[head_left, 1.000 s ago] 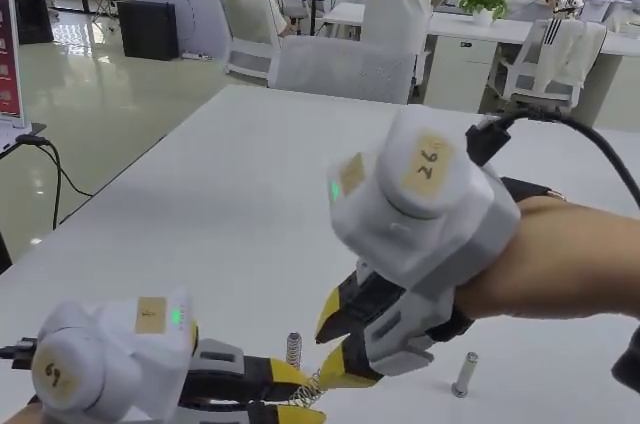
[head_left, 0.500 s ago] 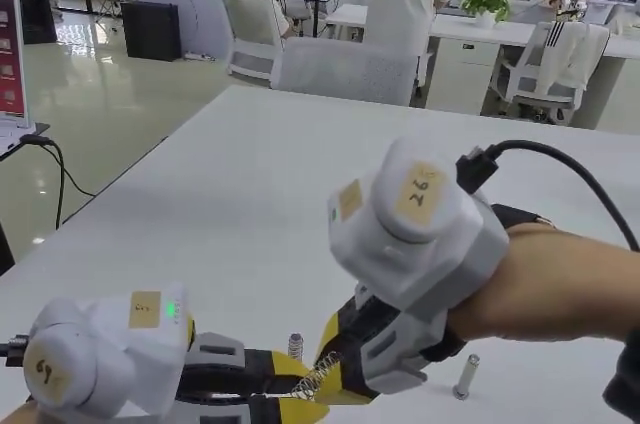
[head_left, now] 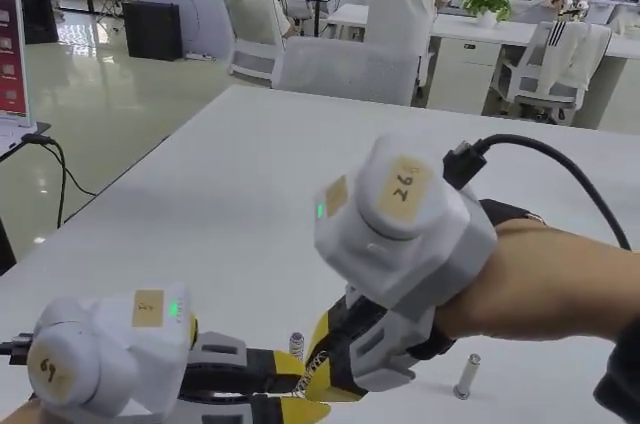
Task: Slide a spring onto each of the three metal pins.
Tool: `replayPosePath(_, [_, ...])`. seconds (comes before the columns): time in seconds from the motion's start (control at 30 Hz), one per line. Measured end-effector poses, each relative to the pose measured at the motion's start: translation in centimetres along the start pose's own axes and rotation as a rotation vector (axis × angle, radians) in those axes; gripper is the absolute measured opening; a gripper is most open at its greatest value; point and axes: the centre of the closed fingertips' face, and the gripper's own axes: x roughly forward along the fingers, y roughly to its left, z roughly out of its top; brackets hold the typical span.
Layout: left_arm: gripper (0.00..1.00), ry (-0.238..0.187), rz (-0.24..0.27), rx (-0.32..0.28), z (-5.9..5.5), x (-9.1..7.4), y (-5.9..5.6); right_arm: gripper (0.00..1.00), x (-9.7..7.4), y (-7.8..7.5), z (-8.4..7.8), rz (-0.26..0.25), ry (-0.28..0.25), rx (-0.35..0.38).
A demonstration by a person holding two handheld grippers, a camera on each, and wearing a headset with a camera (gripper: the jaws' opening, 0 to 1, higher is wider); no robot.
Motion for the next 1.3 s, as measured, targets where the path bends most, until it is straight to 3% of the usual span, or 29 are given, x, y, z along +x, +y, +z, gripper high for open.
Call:
replayPosePath(0.33, [0.03, 0.002, -0.004, 0.003, -0.1, 0.1, -0.1, 0.09, 0.1, 0.1, 0.1, 0.009, 0.008, -0.028])
replayPosePath(0.43, [0.03, -0.003, -0.002, 0.0, 0.0, 0.1, 0.0, 0.16, 0.1, 0.1, 0.2, 0.007, 0.002, -0.016])
replayPosePath(1.1, [0.03, -0.013, 0.007, -0.025, 0.0, 0.2, 0.3, 0.08, 0.0, -0.4, -0.3, -0.004, 0.011, 0.002])
replayPosePath(1.3, [0.09, -0.003, 0.003, -0.037, -0.2, 0.2, 0.1, 0.08, -0.3, -0.7, -0.8, -0.015, 0.024, 0.011])
